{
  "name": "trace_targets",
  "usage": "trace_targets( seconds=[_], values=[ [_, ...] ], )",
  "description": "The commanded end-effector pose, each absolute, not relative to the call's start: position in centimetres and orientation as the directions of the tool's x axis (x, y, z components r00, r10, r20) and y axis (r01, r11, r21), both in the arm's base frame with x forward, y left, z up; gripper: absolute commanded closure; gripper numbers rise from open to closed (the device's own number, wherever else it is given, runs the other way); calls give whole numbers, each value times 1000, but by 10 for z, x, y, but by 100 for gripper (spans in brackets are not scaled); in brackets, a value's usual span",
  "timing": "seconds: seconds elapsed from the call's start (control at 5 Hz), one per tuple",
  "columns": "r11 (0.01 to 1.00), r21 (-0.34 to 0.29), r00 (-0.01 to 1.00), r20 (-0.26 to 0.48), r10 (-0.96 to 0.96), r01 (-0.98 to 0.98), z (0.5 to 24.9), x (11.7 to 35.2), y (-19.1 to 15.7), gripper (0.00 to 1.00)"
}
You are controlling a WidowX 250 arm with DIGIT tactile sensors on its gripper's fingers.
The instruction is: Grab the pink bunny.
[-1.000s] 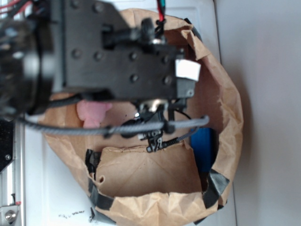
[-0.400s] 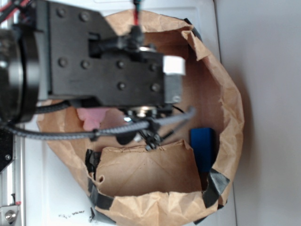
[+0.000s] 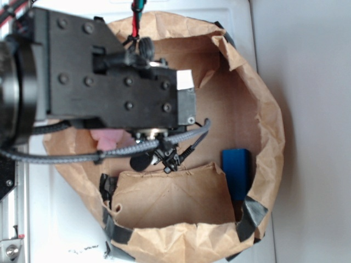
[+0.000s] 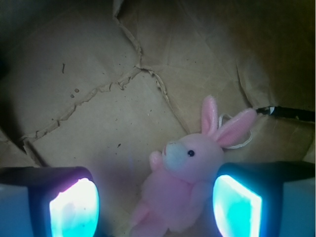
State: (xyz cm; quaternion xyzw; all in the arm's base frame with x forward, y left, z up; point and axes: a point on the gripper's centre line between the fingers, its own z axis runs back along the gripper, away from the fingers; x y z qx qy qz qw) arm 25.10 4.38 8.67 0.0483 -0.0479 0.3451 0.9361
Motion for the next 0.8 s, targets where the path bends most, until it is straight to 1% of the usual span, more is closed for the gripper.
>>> trace_targets(
  seconds=[0.0, 0.2, 0.4, 0.6],
  values=[
    [741, 22, 734, 167, 659, -671, 103, 254, 50, 0],
    [686, -78, 663, 200, 721, -723, 102, 250, 64, 0],
    [642, -31, 628, 176, 758, -766, 88, 249, 73, 0],
    [614, -5, 604, 177, 777, -789, 73, 251, 84, 0]
  ],
)
